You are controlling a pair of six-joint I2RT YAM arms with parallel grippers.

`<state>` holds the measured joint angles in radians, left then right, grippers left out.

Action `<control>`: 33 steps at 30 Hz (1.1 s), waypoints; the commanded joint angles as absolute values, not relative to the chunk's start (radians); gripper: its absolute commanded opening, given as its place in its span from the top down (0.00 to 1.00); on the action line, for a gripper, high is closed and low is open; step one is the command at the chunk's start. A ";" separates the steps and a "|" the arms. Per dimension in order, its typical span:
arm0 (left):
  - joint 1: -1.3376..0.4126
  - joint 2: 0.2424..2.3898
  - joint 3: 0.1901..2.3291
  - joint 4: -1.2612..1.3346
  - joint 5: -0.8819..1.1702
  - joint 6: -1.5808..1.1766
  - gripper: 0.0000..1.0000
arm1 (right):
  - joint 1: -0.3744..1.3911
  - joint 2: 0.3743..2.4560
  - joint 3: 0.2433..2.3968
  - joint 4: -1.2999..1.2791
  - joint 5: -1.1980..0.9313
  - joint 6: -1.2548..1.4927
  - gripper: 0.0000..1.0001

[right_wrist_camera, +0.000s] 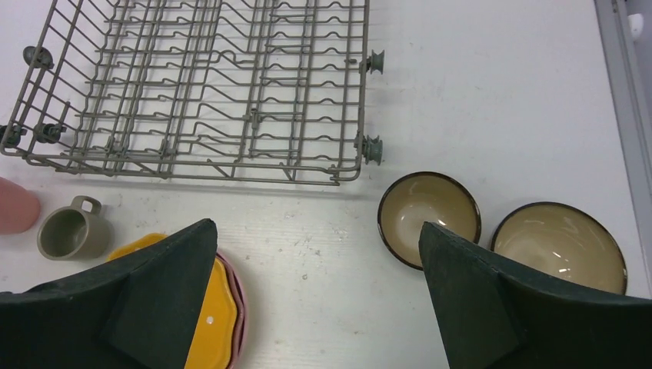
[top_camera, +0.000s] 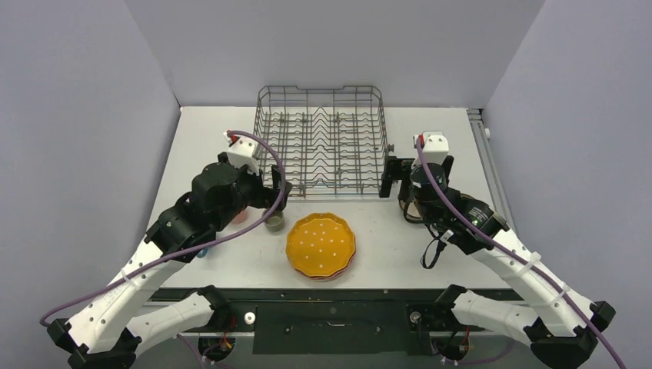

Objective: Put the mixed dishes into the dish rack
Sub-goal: Pick up the bowl from the center of the board.

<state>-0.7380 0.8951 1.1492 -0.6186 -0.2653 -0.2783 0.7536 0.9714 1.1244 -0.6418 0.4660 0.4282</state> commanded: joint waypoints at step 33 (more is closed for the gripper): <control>-0.724 1.120 1.337 -0.999 -0.494 -0.510 0.04 | 0.752 0.970 1.319 -1.015 0.526 0.388 0.14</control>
<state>-0.7345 1.1065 1.2964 -0.9409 -0.4507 -0.4618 0.7536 0.9588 1.2961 -0.9901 0.5274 0.3973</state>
